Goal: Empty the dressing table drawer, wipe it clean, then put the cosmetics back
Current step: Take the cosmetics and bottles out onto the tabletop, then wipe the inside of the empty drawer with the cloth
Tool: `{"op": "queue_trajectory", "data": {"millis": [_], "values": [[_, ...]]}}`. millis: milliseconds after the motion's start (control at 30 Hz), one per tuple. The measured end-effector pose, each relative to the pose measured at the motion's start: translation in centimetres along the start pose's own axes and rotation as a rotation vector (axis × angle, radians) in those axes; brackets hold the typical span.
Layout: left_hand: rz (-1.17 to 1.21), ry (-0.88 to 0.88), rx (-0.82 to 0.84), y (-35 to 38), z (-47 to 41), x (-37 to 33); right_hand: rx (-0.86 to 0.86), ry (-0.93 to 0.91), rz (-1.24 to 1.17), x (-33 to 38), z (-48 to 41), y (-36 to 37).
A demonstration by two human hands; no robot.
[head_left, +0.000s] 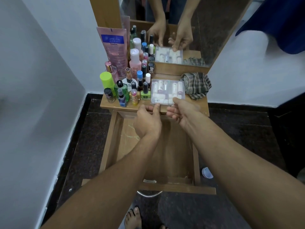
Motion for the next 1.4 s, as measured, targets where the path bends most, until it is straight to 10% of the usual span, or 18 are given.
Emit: {"op": "queue_trajectory", "data": {"millis": [200,400,600,833,1400], "values": [[0.035,0.02,0.016,-0.1,0.5,0.1,-0.073,-0.103,0.04,-0.6,0.4,-1.3],[0.014,0.125,0.108,-0.2,2.4,0.2,-0.398,-0.663,0.545,-0.1,1.9,-5.1],[-0.104,0.294,0.253,0.2,4.4,0.3,-0.308,-1.086,1.007,4.2,-0.2,-5.9],[-0.196,0.407,0.416,1.7,5.7,1.6,-0.047,-0.733,1.472,6.6,-4.7,-4.3],[-0.295,0.454,0.411,0.9,6.7,3.2,-0.244,-0.911,1.58,5.1,-2.1,-7.3]]}}
Point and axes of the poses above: each hand's wrist, its own z-axis away from the middle knuckle, its own y-axis out of the palm, x = y × z, the point moved 2 cm from there along -z, towards the middle knuckle, and after that the axes turned 10 degrees about -z, right-handed, at the moved point
